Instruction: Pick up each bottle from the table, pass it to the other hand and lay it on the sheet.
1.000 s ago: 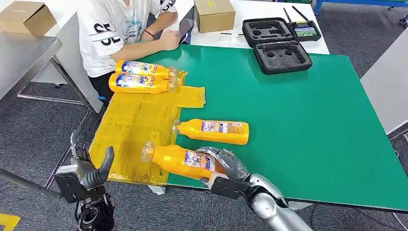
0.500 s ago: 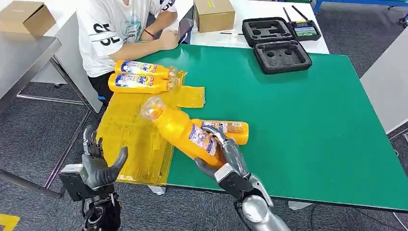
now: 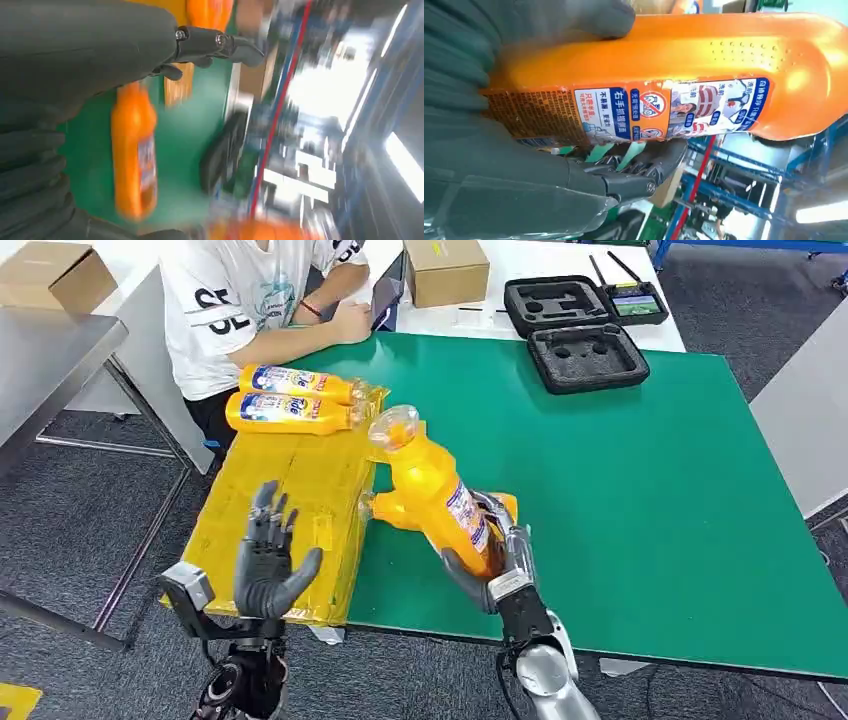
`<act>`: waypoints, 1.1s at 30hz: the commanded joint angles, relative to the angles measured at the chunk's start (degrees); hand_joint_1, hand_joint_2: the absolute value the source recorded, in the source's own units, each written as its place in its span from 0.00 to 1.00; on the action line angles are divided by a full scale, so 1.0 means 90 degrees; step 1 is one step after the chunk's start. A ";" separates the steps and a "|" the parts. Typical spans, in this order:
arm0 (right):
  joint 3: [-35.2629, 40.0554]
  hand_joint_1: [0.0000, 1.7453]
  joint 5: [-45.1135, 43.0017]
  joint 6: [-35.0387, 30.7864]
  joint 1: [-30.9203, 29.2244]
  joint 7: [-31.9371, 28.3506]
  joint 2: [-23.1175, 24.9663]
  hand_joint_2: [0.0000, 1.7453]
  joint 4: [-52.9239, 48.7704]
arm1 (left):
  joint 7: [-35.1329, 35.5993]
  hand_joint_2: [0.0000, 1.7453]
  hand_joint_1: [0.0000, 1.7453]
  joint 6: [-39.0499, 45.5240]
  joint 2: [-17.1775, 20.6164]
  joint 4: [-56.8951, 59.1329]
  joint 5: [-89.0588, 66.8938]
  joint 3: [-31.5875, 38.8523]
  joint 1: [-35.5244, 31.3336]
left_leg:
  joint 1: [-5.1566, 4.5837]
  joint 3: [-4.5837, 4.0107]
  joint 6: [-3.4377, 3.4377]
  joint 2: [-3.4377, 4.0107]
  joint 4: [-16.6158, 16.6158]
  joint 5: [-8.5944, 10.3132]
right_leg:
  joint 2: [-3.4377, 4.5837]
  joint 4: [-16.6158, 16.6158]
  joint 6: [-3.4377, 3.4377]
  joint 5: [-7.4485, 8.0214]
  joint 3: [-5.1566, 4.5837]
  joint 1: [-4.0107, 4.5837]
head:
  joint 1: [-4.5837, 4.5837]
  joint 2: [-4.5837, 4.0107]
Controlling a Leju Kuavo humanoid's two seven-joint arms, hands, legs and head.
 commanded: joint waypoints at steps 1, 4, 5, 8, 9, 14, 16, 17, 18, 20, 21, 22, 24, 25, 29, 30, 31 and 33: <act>0.0009 1.00 0.0090 0.0168 -0.0264 -0.0255 0.0290 1.00 0.1353 | 0.0274 1.00 0.00 -0.0585 0.0195 0.0564 0.0471 -0.0752 -0.0344 | 0.0003 0.0045 0.0005 0.0012 -0.0009 -0.0015 | 0.0007 -0.0015 -0.0012 -0.0009 0.0045 0.0007 | 0.0002 0.0000; 0.0003 1.00 0.0088 0.0178 -0.0280 -0.0253 0.0280 1.00 0.1348 | 0.0265 1.00 0.00 -0.0593 0.0213 0.0558 0.0479 -0.0741 -0.0341 | 0.0002 0.0038 0.0004 0.0007 -0.0006 -0.0014 | 0.0002 -0.0009 -0.0012 -0.0011 0.0038 0.0005 | 0.0002 0.0000; 0.0003 1.00 0.0088 0.0178 -0.0280 -0.0253 0.0280 1.00 0.1348 | 0.0265 1.00 0.00 -0.0593 0.0213 0.0558 0.0479 -0.0741 -0.0341 | 0.0004 0.0054 0.0006 0.0010 -0.0003 -0.0023 | 0.0004 -0.0010 -0.0017 -0.0018 0.0056 0.0009 | 0.0002 0.0000; -0.0004 1.00 0.0088 0.0239 -0.0283 -0.0246 0.0289 1.00 0.1336 | 0.0321 1.00 0.00 -0.0710 0.0239 0.0555 0.0548 -0.0773 -0.0344 | 0.0006 0.0057 0.0008 0.0012 0.0001 -0.0026 | 0.0003 -0.0008 -0.0019 -0.0021 0.0061 0.0011 | 0.0000 0.0000; 0.0043 1.00 0.0099 0.0297 -0.0299 -0.0236 0.0315 1.00 0.1384 | 0.0506 1.00 0.00 -0.0924 0.0234 0.0638 0.0785 -0.0813 -0.0352 | 0.0000 0.0029 0.0004 0.0008 -0.0005 -0.0010 | 0.0003 -0.0007 -0.0010 -0.0009 0.0030 0.0002 | 0.0002 0.0000; 0.0511 1.00 0.0459 0.0301 -0.0373 -0.0154 0.0508 1.00 0.1544 | 0.0633 1.00 0.00 -0.1012 0.0145 0.1605 0.0871 -0.1186 -0.0795 | 0.0002 0.0047 0.0005 0.0006 -0.0007 -0.0016 | 0.0000 -0.0009 -0.0017 -0.0016 0.0050 0.0006 | 0.0002 0.0000; 0.0689 1.00 0.0542 0.0349 -0.0384 -0.0081 0.0551 1.00 0.1526 | 0.0617 1.00 0.00 -0.0980 0.0081 0.2006 0.0970 -0.1251 -0.1044 | 0.0003 0.0044 0.0004 0.0004 -0.0007 -0.0015 | -0.0002 -0.0009 -0.0016 -0.0015 0.0048 0.0007 | 0.0002 0.0000; 0.0723 1.00 0.0542 0.0370 -0.0388 -0.0053 0.0568 1.00 0.1531 | 0.0613 1.00 0.00 -0.0965 0.0068 0.2103 0.0976 -0.1266 -0.1111 | 0.0007 0.0070 0.0006 0.0012 -0.0001 -0.0030 | 0.0002 -0.0007 -0.0025 -0.0027 0.0073 0.0013 | 0.0000 0.0000; 0.0766 1.00 0.0539 0.0412 -0.0412 -0.0002 0.0573 1.00 0.1565 | 0.0593 1.00 0.00 -0.0946 0.0061 0.2216 0.0971 -0.1306 -0.1197 | 0.0002 0.0028 0.0002 -0.0003 -0.0009 -0.0006 | -0.0008 -0.0009 -0.0012 -0.0009 0.0032 0.0005 | 0.0000 0.0000; 0.0805 1.00 0.0551 0.0441 -0.0482 0.0051 0.0569 1.00 0.1654 | 0.0581 1.00 0.00 -0.0956 0.0057 0.2326 0.1006 -0.1366 -0.1294 | 0.0003 0.0039 0.0004 -0.0006 -0.0007 -0.0011 | -0.0012 -0.0009 -0.0014 -0.0014 0.0045 0.0007 | 0.0002 0.0000; 0.0795 1.00 0.0544 0.0435 -0.0507 0.0071 0.0569 1.00 0.1689 | 0.0586 1.00 0.00 -0.1001 0.0064 0.2346 0.1030 -0.1397 -0.1316 | 0.0007 0.0041 0.0006 -0.0005 -0.0002 -0.0014 | -0.0012 -0.0009 -0.0016 -0.0016 0.0049 0.0011 | 0.0002 0.0000; 0.0774 1.00 0.0522 0.0450 -0.0545 0.0087 0.0563 1.00 0.1728 | 0.0589 1.00 0.00 -0.0984 0.0071 0.2377 0.1011 -0.1427 -0.1329 | 0.0000 0.0032 0.0006 0.0001 -0.0005 -0.0009 | -0.0003 -0.0007 -0.0010 -0.0011 0.0036 0.0003 | -0.0002 0.0000; 0.0763 1.00 0.0514 0.0468 -0.0582 0.0087 0.0543 1.00 0.1747 | 0.0589 1.00 0.00 -0.0981 0.0079 0.2423 0.1012 -0.1441 -0.1334 | 0.0002 0.0022 0.0005 0.0000 -0.0006 -0.0006 | -0.0003 -0.0009 -0.0008 -0.0006 0.0026 0.0004 | 0.0002 0.0000; 0.0775 1.00 0.0513 0.0487 -0.0598 0.0088 0.0541 1.00 0.1766 | 0.0589 1.00 0.00 -0.0970 0.0079 0.2498 0.1010 -0.1464 -0.1367 | 0.0001 0.0032 0.0007 -0.0004 -0.0005 -0.0010 | -0.0009 -0.0009 -0.0011 -0.0012 0.0038 0.0004 | 0.0002 0.0000; 0.0932 1.00 0.0532 0.0561 -0.0713 0.0102 0.0561 1.00 0.1824 | 0.0590 1.00 0.00 -0.0807 0.0018 0.2995 0.0973 -0.1427 -0.1583 | -0.0002 0.0023 0.0005 0.0002 -0.0006 -0.0006 | -0.0002 -0.0007 -0.0009 -0.0007 0.0027 0.0000 | 0.0002 0.0000; 0.0968 1.00 0.0528 0.0590 -0.0736 0.0101 0.0569 1.00 0.1853 | 0.0583 1.00 0.00 -0.0802 0.0003 0.3080 0.0998 -0.1403 -0.1615 | 0.0001 0.0037 0.0006 0.0005 -0.0003 -0.0013 | 0.0000 -0.0007 -0.0013 -0.0012 0.0041 0.0004 | 0.0002 0.0000; 0.1010 1.00 0.0518 0.0625 -0.0760 0.0103 0.0571 1.00 0.1883 | 0.0564 1.00 0.00 -0.0865 -0.0011 0.3130 0.1071 -0.1366 -0.1628 | 0.0000 0.0022 0.0003 0.0002 -0.0005 -0.0006 | -0.0002 -0.0007 -0.0008 -0.0005 0.0025 0.0002 | 0.0002 0.0000; 0.1112 1.00 0.0549 0.0657 -0.0805 0.0146 0.0589 1.00 0.1980 | 0.0447 1.00 0.00 -0.0805 -0.0002 0.3136 0.0997 -0.1349 -0.1667 | 0.0001 0.0042 0.0005 0.0001 -0.0003 -0.0014 | -0.0005 -0.0006 -0.0015 -0.0014 0.0046 0.0004 | 0.0002 0.0000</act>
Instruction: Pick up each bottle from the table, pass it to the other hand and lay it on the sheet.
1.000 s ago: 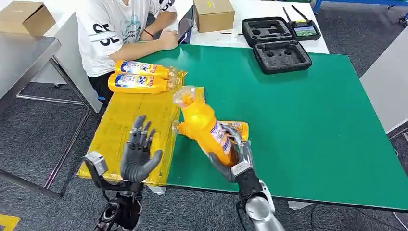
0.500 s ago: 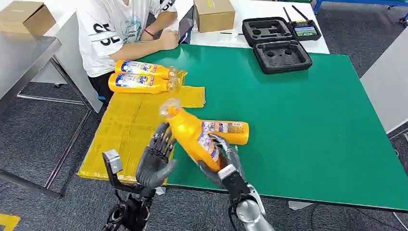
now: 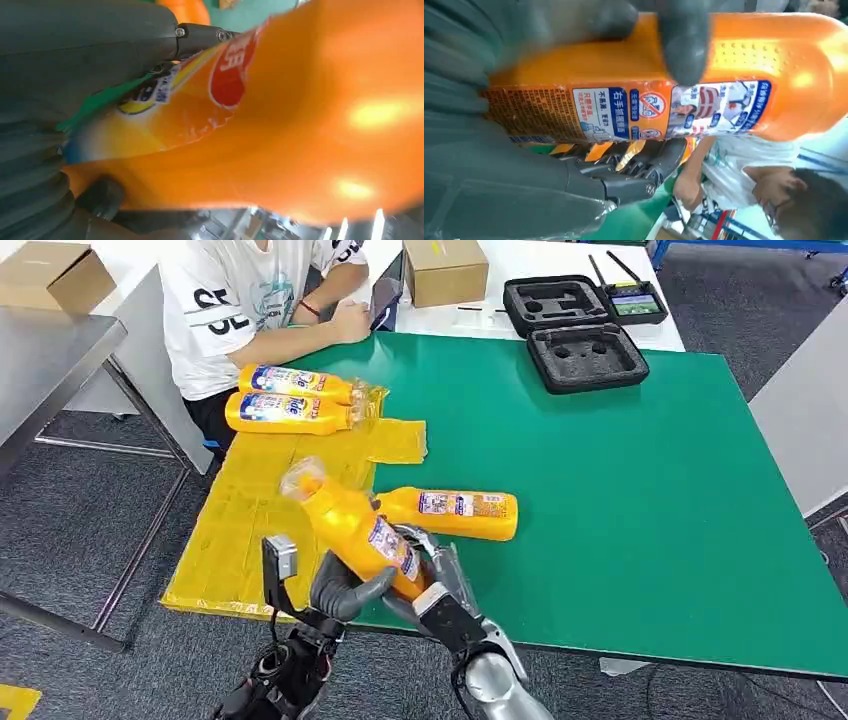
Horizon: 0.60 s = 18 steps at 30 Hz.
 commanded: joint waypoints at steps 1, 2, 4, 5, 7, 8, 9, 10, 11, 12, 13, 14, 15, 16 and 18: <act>0.0504 1.00 -0.0004 0.0171 -0.0475 0.0058 -0.0025 1.00 0.0701 | -0.0115 1.00 0.00 0.0067 -0.0039 0.1037 0.0039 -0.0086 -0.0523 | 0.0004 0.0038 0.0003 0.0006 -0.0004 -0.0013 | 0.0001 -0.0007 -0.0014 -0.0010 0.0039 0.0008 | 0.0000 0.0000; 0.0556 1.00 -0.0005 0.0202 -0.0504 0.0055 -0.0017 1.00 0.0782 | -0.0114 1.00 0.00 0.0082 -0.0027 0.0956 0.0040 -0.0062 -0.0510 | 0.0006 0.0048 0.0005 0.0013 0.0000 -0.0020 | 0.0007 -0.0006 -0.0017 -0.0015 0.0048 0.0011 | 0.0002 0.0000; 0.0643 1.00 -0.0027 0.0302 -0.0592 0.0101 -0.0006 1.00 0.0992 | -0.0186 1.00 0.00 0.0122 0.0007 0.0703 0.0080 0.0047 -0.0439 | 0.0003 0.0020 0.0003 0.0008 -0.0003 -0.0007 | 0.0004 -0.0006 -0.0009 -0.0004 0.0020 0.0006 | 0.0002 0.0000; 0.0673 1.00 -0.0019 0.0311 -0.0618 0.0102 -0.0008 1.00 0.1057 | -0.0209 1.00 0.00 0.0134 0.0022 0.0592 0.0106 0.0104 -0.0400 | 0.0004 0.0034 0.0004 0.0012 -0.0001 -0.0014 | 0.0007 -0.0005 -0.0012 -0.0009 0.0033 0.0008 | 0.0002 0.0000; 0.0721 1.00 -0.0018 0.0359 -0.0622 0.0099 -0.0007 1.00 0.1123 | -0.0245 1.00 0.00 0.0166 0.0068 0.0424 0.0115 0.0190 -0.0337 | 0.0006 0.0029 0.0003 0.0013 -0.0001 -0.0013 | 0.0008 -0.0006 -0.0011 -0.0007 0.0028 0.0009 | 0.0002 0.0000; 0.0767 1.00 -0.0020 0.0414 -0.0626 0.0100 -0.0004 1.00 0.1159 | -0.0258 1.00 0.00 0.0197 0.0039 0.0295 0.0198 0.0301 -0.0260 | 0.0004 0.0019 0.0003 0.0009 -0.0004 -0.0007 | 0.0005 -0.0006 -0.0008 -0.0003 0.0018 0.0007 | 0.0002 0.0000; 0.0835 1.00 0.0022 0.0452 -0.0628 0.0124 -0.0013 1.00 0.1188 | -0.0259 1.00 0.00 0.0214 0.0045 0.0220 0.0220 0.0350 -0.0215 | 0.0006 0.0030 0.0003 0.0010 -0.0002 -0.0013 | 0.0005 -0.0007 -0.0012 -0.0008 0.0030 0.0010 | 0.0000 0.0000; 0.0908 1.00 0.0087 0.0511 -0.0617 0.0168 -0.0013 1.00 0.1217 | -0.0303 1.00 0.00 0.0312 0.0044 0.0126 0.0203 0.0438 -0.0153 | 0.0004 0.0027 0.0003 0.0010 -0.0002 -0.0012 | 0.0005 -0.0005 -0.0011 -0.0008 0.0027 0.0007 | 0.0002 0.0000; 0.0949 1.00 0.0126 0.0542 -0.0615 0.0217 -0.0012 1.00 0.1256 | -0.0299 1.00 0.00 0.0337 0.0051 0.0063 0.0228 0.0499 -0.0104 | 0.0007 0.0039 0.0004 0.0013 -0.0001 -0.0019 | 0.0008 -0.0006 -0.0015 -0.0013 0.0039 0.0011 | 0.0002 0.0000; 0.0974 1.00 0.0150 0.0553 -0.0617 0.0250 -0.0004 1.00 0.1287 | -0.0299 1.00 0.00 0.0342 0.0074 -0.0003 0.0229 0.0530 -0.0056 | 0.0006 0.0031 0.0003 0.0012 -0.0002 -0.0015 | 0.0007 -0.0006 -0.0012 -0.0010 0.0031 0.0009 | 0.0000 0.0000; 0.0974 1.00 0.0150 0.0553 -0.0617 0.0250 -0.0004 1.00 0.1287 | -0.0299 1.00 0.00 0.0342 0.0074 -0.0003 0.0229 0.0530 -0.0056 | 0.0005 0.0018 0.0001 0.0009 -0.0003 -0.0008 | 0.0006 -0.0006 -0.0009 -0.0004 0.0017 0.0007 | 0.0002 0.0000; 0.0974 1.00 0.0150 0.0553 -0.0617 0.0250 -0.0004 1.00 0.1287 | -0.0299 1.00 0.00 0.0342 0.0074 -0.0003 0.0229 0.0530 -0.0056 | 0.0008 0.0034 0.0002 0.0012 -0.0002 -0.0016 | 0.0008 -0.0007 -0.0013 -0.0010 0.0034 0.0011 | 0.0000 0.0000; 0.0974 1.00 0.0150 0.0553 -0.0617 0.0250 -0.0004 1.00 0.1287 | -0.0299 1.00 0.00 0.0342 0.0074 -0.0003 0.0229 0.0530 -0.0056 | 0.0007 0.0031 0.0002 0.0005 -0.0004 -0.0013 | 0.0001 -0.0007 -0.0013 -0.0010 0.0031 0.0010 | 0.0000 0.0000; 0.0974 1.00 0.0150 0.0553 -0.0617 0.0250 -0.0004 1.00 0.1287 | -0.0299 1.00 0.00 0.0342 0.0074 -0.0003 0.0229 0.0530 -0.0056 | 0.0006 0.0022 0.0001 -0.0001 -0.0003 -0.0008 | -0.0005 -0.0006 -0.0010 -0.0008 0.0023 0.0009 | 0.0002 0.0000; 0.0974 1.00 0.0150 0.0553 -0.0617 0.0250 -0.0004 1.00 0.1287 | -0.0299 1.00 0.00 0.0342 0.0074 -0.0003 0.0229 0.0530 -0.0056 | 0.0007 0.0029 0.0002 -0.0001 -0.0002 -0.0012 | -0.0009 -0.0005 -0.0013 -0.0013 0.0030 0.0011 | 0.0000 0.0000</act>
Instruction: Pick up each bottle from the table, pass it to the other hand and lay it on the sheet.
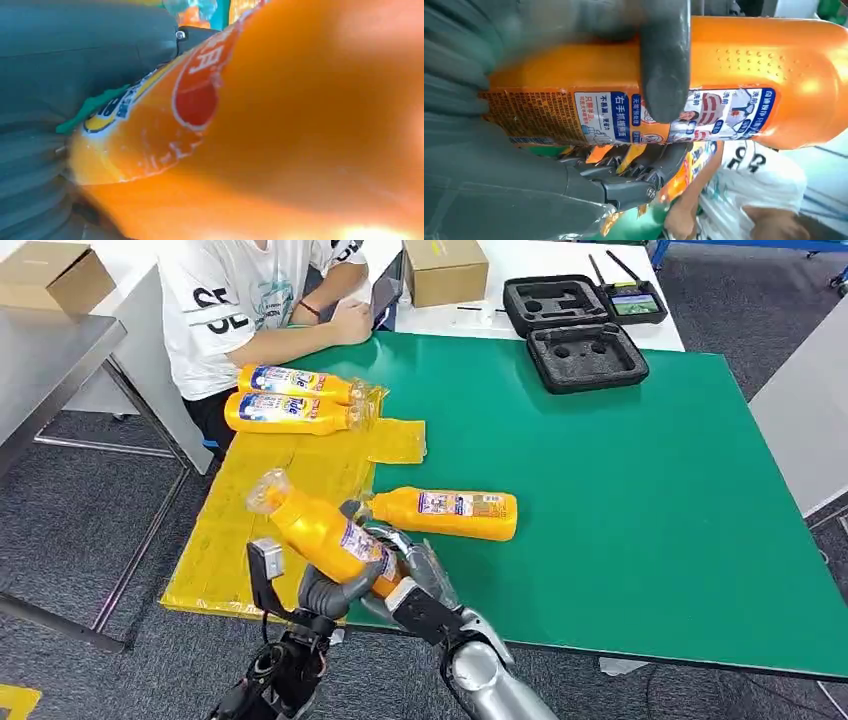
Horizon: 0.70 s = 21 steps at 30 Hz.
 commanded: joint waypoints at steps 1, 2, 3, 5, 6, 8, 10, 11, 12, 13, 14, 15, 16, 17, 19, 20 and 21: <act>0.0411 1.00 0.0052 0.0140 -0.0087 0.0036 -0.0065 1.00 0.0617 | 0.0024 1.00 0.00 0.0029 0.0084 -0.0095 0.0015 0.0205 -0.0205 | 0.0009 0.0047 0.0004 -0.0007 0.0001 -0.0021 | -0.0013 -0.0006 -0.0018 -0.0021 0.0054 0.0013 | 0.0002 0.0000; 0.0411 1.00 0.0052 0.0140 -0.0087 0.0036 -0.0065 1.00 0.0617 | 0.0024 1.00 0.00 0.0029 0.0084 -0.0095 0.0015 0.0205 -0.0205 | 0.0008 0.0036 0.0004 -0.0004 0.0000 -0.0015 | -0.0009 -0.0007 -0.0014 -0.0015 0.0043 0.0011 | 0.0000 0.0000; 0.0411 1.00 0.0052 0.0140 -0.0087 0.0036 -0.0065 1.00 0.0617 | 0.0024 1.00 0.00 0.0029 0.0084 -0.0095 0.0015 0.0205 -0.0205 | 0.0007 0.0028 0.0003 -0.0002 0.0000 -0.0012 | -0.0006 -0.0006 -0.0012 -0.0011 0.0034 0.0010 | 0.0002 0.0000; 0.0411 1.00 0.0052 0.0140 -0.0087 0.0036 -0.0065 1.00 0.0617 | 0.0024 1.00 0.00 0.0029 0.0084 -0.0095 0.0015 0.0205 -0.0205 | 0.0004 0.0013 0.0002 -0.0005 -0.0003 -0.0003 | -0.0008 -0.0007 -0.0007 -0.0004 0.0018 0.0006 | 0.0002 0.0000; 0.0411 1.00 0.0052 0.0140 -0.0087 0.0036 -0.0065 1.00 0.0617 | 0.0024 1.00 0.00 0.0029 0.0084 -0.0095 0.0015 0.0205 -0.0205 | 0.0011 0.0051 0.0007 -0.0003 0.0003 -0.0024 | -0.0009 -0.0008 -0.0018 -0.0021 0.0060 0.0015 | 0.0002 0.0000; 0.0426 1.00 0.0097 0.0134 -0.0107 0.0068 -0.0076 1.00 0.0629 | -0.0009 1.00 0.00 0.0049 0.0065 -0.0118 0.0034 0.0240 -0.0189 | 0.0008 0.0044 0.0006 -0.0005 0.0000 -0.0019 | -0.0011 -0.0008 -0.0016 -0.0019 0.0052 0.0012 | 0.0002 0.0000; 0.0428 1.00 0.0138 0.0198 -0.0111 0.0109 -0.0070 1.00 0.0659 | -0.0086 1.00 0.00 0.0060 0.0090 -0.0329 0.0101 0.0356 -0.0087 | 0.0005 0.0028 0.0003 -0.0005 -0.0002 -0.0011 | -0.0009 -0.0007 -0.0012 -0.0012 0.0034 0.0008 | 0.0002 0.0000; 0.0448 1.00 0.0172 0.0203 -0.0116 0.0136 -0.0081 1.00 0.0668 | -0.0107 1.00 0.00 0.0070 0.0110 -0.0436 0.0095 0.0386 -0.0052 | 0.0007 0.0039 0.0004 -0.0001 -0.0001 -0.0018 | -0.0006 -0.0007 -0.0015 -0.0016 0.0045 0.0011 | 0.0000 0.0000; 0.0446 1.00 0.0169 0.0226 -0.0126 0.0136 -0.0080 1.00 0.0677 | -0.0107 1.00 0.00 0.0067 0.0150 -0.0572 0.0096 0.0424 -0.0006 | 0.0006 0.0030 0.0003 0.0002 -0.0002 -0.0014 | -0.0003 -0.0007 -0.0013 -0.0011 0.0034 0.0009 | 0.0002 0.0000; 0.0466 1.00 0.0188 0.0251 -0.0152 0.0149 -0.0086 1.00 0.0717 | -0.0100 1.00 0.00 0.0060 0.0166 -0.0700 0.0095 0.0451 0.0058 | 0.0007 0.0023 0.0002 0.0003 -0.0001 -0.0011 | -0.0001 -0.0007 -0.0011 -0.0008 0.0026 0.0009 | 0.0002 0.0000; 0.0467 1.00 0.0198 0.0261 -0.0168 0.0164 -0.0083 1.00 0.0746 | -0.0099 1.00 0.00 0.0064 0.0164 -0.0748 0.0095 0.0482 0.0092 | 0.0008 0.0041 0.0004 0.0004 0.0000 -0.0020 | -0.0001 -0.0006 -0.0016 -0.0017 0.0045 0.0012 | 0.0002 0.0000; 0.0488 1.00 0.0209 0.0290 -0.0192 0.0174 -0.0081 1.00 0.0803 | -0.0051 1.00 0.00 0.0060 0.0180 -0.0786 0.0080 0.0478 0.0142 | 0.0007 0.0036 0.0003 0.0006 0.0000 -0.0019 | 0.0002 -0.0006 -0.0014 -0.0015 0.0039 0.0010 | 0.0000 0.0000; 0.0495 1.00 0.0217 0.0292 -0.0196 0.0180 -0.0078 1.00 0.0834 | -0.0005 1.00 0.00 0.0049 0.0184 -0.0780 0.0081 0.0471 0.0198 | 0.0007 0.0031 0.0003 0.0006 -0.0001 -0.0015 | 0.0002 -0.0008 -0.0013 -0.0011 0.0034 0.0010 | 0.0002 0.0000; 0.0501 1.00 0.0219 0.0292 -0.0193 0.0181 -0.0072 1.00 0.0841 | -0.0006 1.00 0.00 0.0049 0.0178 -0.0769 0.0080 0.0464 0.0215 | 0.0004 0.0021 0.0002 0.0003 -0.0003 -0.0009 | 0.0000 -0.0006 -0.0009 -0.0007 0.0023 0.0006 | 0.0000 0.0000; 0.0534 1.00 0.0232 0.0314 -0.0191 0.0194 -0.0050 1.00 0.0882 | 0.0048 1.00 0.00 -0.0035 0.0178 -0.0643 0.0069 0.0346 0.0218 | 0.0002 0.0029 0.0004 0.0001 -0.0005 -0.0011 | -0.0003 -0.0007 -0.0010 -0.0010 0.0032 0.0005 | 0.0002 0.0000; 0.0554 1.00 0.0252 0.0314 -0.0197 0.0220 -0.0038 1.00 0.0898 | 0.0073 1.00 0.00 -0.0071 0.0168 -0.0566 0.0099 0.0309 0.0195 | 0.0004 0.0039 0.0005 0.0003 -0.0005 -0.0016 | -0.0001 -0.0009 -0.0012 -0.0013 0.0042 0.0008 | 0.0002 -0.0002; 0.0582 1.00 0.0282 0.0313 -0.0198 0.0238 -0.0029 1.00 0.0910 | 0.0090 1.00 0.00 -0.0092 0.0156 -0.0495 0.0103 0.0258 0.0168 | 0.0003 0.0032 0.0004 0.0000 -0.0004 -0.0012 | -0.0004 -0.0008 -0.0010 -0.0011 0.0035 0.0006 | 0.0000 0.0000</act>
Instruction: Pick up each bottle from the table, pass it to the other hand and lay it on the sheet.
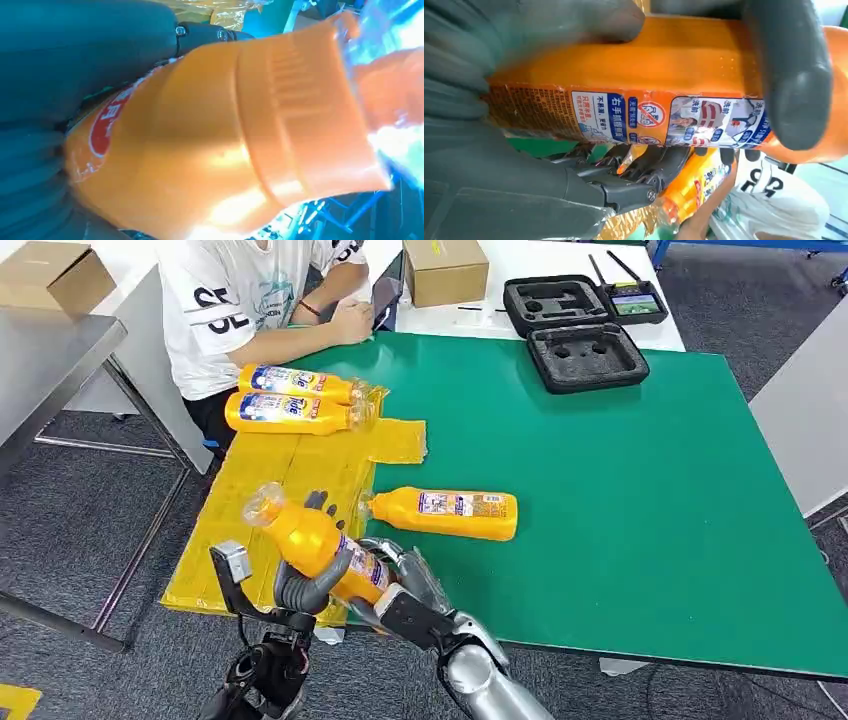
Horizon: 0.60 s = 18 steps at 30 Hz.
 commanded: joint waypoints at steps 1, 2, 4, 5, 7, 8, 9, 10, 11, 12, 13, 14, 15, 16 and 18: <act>0.0487 1.00 0.0141 0.0168 -0.0146 0.0101 -0.0051 1.00 0.0619 | 0.0196 1.00 0.00 -0.0190 0.0051 0.0210 0.0035 -0.0171 -0.0153 | 0.0005 0.0040 0.0006 0.0001 0.0000 -0.0018 | -0.0004 -0.0008 -0.0012 -0.0015 0.0044 0.0009 | 0.0000 0.0002; 0.0491 1.00 0.0147 0.0163 -0.0146 0.0105 -0.0048 1.00 0.0619 | 0.0195 1.00 0.00 -0.0189 0.0046 0.0223 0.0033 -0.0177 -0.0158 | 0.0006 0.0053 0.0008 0.0000 0.0002 -0.0024 | -0.0006 -0.0007 -0.0016 -0.0021 0.0059 0.0011 | 0.0000 0.0002; 0.0507 1.00 0.0165 0.0167 -0.0160 0.0122 -0.0049 1.00 0.0616 | 0.0212 1.00 0.00 -0.0187 0.0022 0.0321 0.0011 -0.0245 -0.0205 | 0.0004 0.0033 0.0005 -0.0006 0.0000 -0.0013 | -0.0011 -0.0006 -0.0012 -0.0014 0.0039 0.0007 | 0.0000 0.0002; 0.0510 1.00 0.0164 0.0181 -0.0167 0.0124 -0.0051 1.00 0.0617 | 0.0213 1.00 0.00 -0.0185 0.0022 0.0337 0.0008 -0.0261 -0.0211 | 0.0004 0.0027 0.0004 -0.0005 -0.0001 -0.0010 | -0.0010 -0.0006 -0.0011 -0.0011 0.0032 0.0006 | 0.0000 0.0002; 0.0518 1.00 0.0168 0.0215 -0.0190 0.0144 -0.0052 1.00 0.0644 | 0.0220 1.00 0.00 -0.0181 0.0070 0.0294 -0.0062 -0.0333 -0.0190 | 0.0002 0.0017 0.0003 -0.0005 -0.0003 -0.0004 | -0.0009 -0.0006 -0.0008 -0.0006 0.0021 0.0003 | 0.0000 0.0002; 0.0516 1.00 0.0166 0.0214 -0.0199 0.0147 -0.0052 1.00 0.0648 | 0.0218 1.00 0.00 -0.0193 0.0074 0.0249 -0.0081 -0.0349 -0.0166 | 0.0004 0.0030 0.0004 -0.0004 -0.0002 -0.0011 | -0.0009 -0.0008 -0.0012 -0.0011 0.0036 0.0007 | 0.0000 0.0002; 0.0520 1.00 0.0163 0.0222 -0.0217 0.0149 -0.0052 1.00 0.0659 | 0.0233 1.00 0.00 -0.0275 0.0087 0.0186 -0.0062 -0.0380 -0.0142 | 0.0001 0.0022 0.0003 -0.0004 -0.0004 -0.0007 | -0.0008 -0.0006 -0.0009 -0.0008 0.0026 0.0003 | 0.0000 0.0002; 0.0519 1.00 0.0158 0.0222 -0.0226 0.0150 -0.0052 1.00 0.0662 | 0.0220 1.00 0.00 -0.0294 0.0122 0.0144 -0.0162 -0.0448 -0.0153 | 0.0004 0.0035 0.0005 -0.0003 0.0000 -0.0015 | -0.0008 -0.0005 -0.0013 -0.0015 0.0039 0.0007 | 0.0000 0.0002; 0.0522 1.00 0.0156 0.0214 -0.0241 0.0152 -0.0059 1.00 0.0670 | 0.0254 1.00 0.18 -0.0359 0.0120 0.0100 -0.0189 -0.0522 -0.0149 | 0.0002 0.0024 0.0004 -0.0005 -0.0003 -0.0009 | -0.0009 -0.0006 -0.0010 -0.0010 0.0028 0.0004 | 0.0000 0.0002; 0.0511 1.00 0.0125 0.0206 -0.0251 0.0144 -0.0056 1.00 0.0680 | 0.0275 1.00 0.95 -0.0423 0.0191 0.0039 -0.0370 -0.0686 -0.0175 | 0.0004 0.0037 0.0005 -0.0005 0.0001 -0.0017 | -0.0011 -0.0004 -0.0014 -0.0017 0.0042 0.0007 | 0.0000 0.0002; 0.0509 1.00 0.0112 0.0199 -0.0262 0.0139 -0.0055 1.00 0.0683 | 0.0277 1.00 1.00 -0.0446 0.0189 0.0015 -0.0411 -0.0733 -0.0171 | 0.0003 0.0028 0.0004 -0.0006 0.0000 -0.0013 | -0.0011 -0.0004 -0.0012 -0.0014 0.0033 0.0006 | -0.0002 0.0002; 0.0512 1.00 0.0091 0.0167 -0.0278 0.0138 -0.0050 1.00 0.0695 | 0.0339 1.00 1.00 -0.0515 0.0235 -0.0001 -0.0454 -0.0817 -0.0186 | 0.0002 0.0016 0.0003 -0.0007 -0.0002 -0.0006 | -0.0010 -0.0005 -0.0008 -0.0008 0.0020 0.0004 | 0.0000 0.0002; 0.0483 1.00 0.0055 0.0127 -0.0294 0.0140 -0.0043 1.00 0.0692 | 0.0350 1.00 1.00 -0.0504 0.0261 -0.0008 -0.0544 -0.0864 -0.0199 | 0.0004 0.0030 0.0005 -0.0007 0.0002 -0.0015 | -0.0012 -0.0004 -0.0012 -0.0016 0.0036 0.0007 | 0.0000 0.0002; 0.0488 1.00 0.0048 0.0123 -0.0309 0.0144 -0.0042 1.00 0.0696 | 0.0376 1.00 1.00 -0.0538 0.0275 0.0001 -0.0544 -0.0883 -0.0202 | 0.0002 0.0018 0.0004 -0.0008 -0.0001 -0.0007 | -0.0012 -0.0003 -0.0009 -0.0009 0.0021 0.0004 | -0.0002 0.0002; 0.0468 1.00 0.0008 0.0048 -0.0318 0.0127 -0.0034 1.00 0.0645 | 0.0356 1.00 1.00 -0.0477 0.0320 0.0021 -0.0725 -0.0896 -0.0257 | 0.0003 0.0022 0.0005 -0.0006 0.0002 -0.0010 | -0.0011 -0.0003 -0.0010 -0.0011 0.0026 0.0006 | -0.0002 0.0002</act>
